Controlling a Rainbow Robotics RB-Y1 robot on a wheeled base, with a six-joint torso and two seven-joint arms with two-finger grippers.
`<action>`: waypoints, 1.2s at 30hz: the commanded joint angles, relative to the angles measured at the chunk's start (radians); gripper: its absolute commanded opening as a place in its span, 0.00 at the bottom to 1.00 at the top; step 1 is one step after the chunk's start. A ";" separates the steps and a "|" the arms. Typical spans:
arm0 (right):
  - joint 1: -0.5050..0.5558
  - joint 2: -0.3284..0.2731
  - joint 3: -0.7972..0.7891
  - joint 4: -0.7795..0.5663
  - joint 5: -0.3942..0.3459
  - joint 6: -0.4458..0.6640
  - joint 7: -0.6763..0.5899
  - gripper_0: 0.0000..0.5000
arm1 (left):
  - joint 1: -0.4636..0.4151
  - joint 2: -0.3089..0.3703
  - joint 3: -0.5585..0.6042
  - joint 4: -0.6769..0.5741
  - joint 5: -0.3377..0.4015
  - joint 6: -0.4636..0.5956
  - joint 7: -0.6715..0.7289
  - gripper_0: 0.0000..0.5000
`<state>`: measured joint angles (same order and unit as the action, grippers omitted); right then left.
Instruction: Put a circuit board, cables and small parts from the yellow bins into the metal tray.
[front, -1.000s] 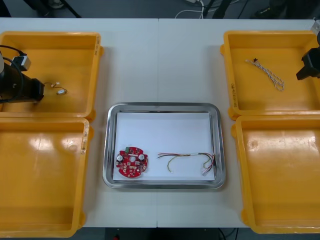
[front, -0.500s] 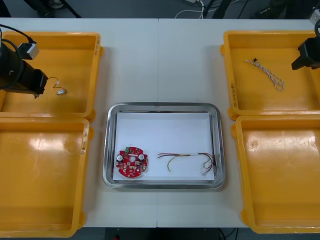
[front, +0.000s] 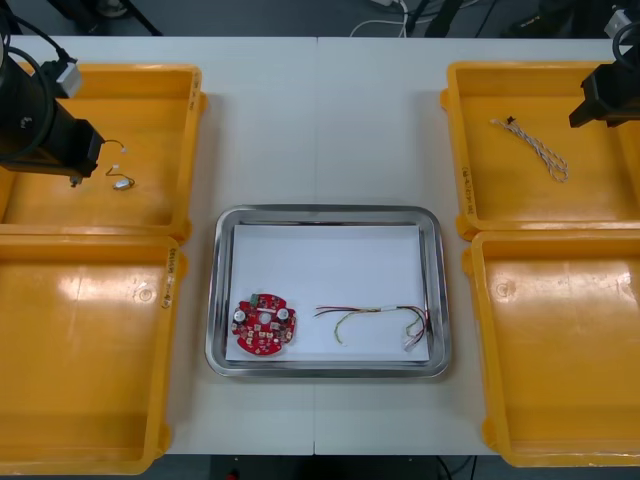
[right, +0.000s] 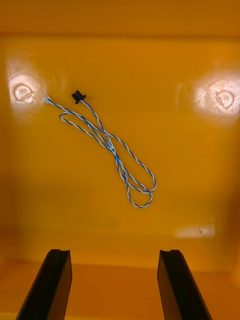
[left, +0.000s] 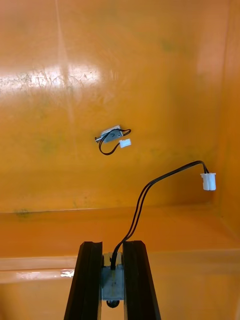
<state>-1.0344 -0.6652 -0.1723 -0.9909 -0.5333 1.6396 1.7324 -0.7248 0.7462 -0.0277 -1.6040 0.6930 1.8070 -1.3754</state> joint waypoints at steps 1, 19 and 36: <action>-0.102 0.001 0.024 0.081 0.010 -0.037 0.052 1.00 | 0.001 -0.018 -0.046 -0.083 -0.010 0.012 0.159 0.00; -0.184 0.019 0.117 0.278 0.030 -0.181 0.168 1.00 | 0.001 -0.107 -0.258 -0.263 -0.030 0.006 0.475 0.00; -0.234 0.047 0.086 0.489 0.001 -0.380 0.579 1.00 | 0.001 -0.165 -0.529 -0.278 -0.102 -0.161 0.723 0.00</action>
<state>-1.2084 -0.6283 -0.0644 -0.5117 -0.5072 1.2877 2.2786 -0.7247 0.6048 -0.5165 -1.8478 0.6103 1.6701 -0.7425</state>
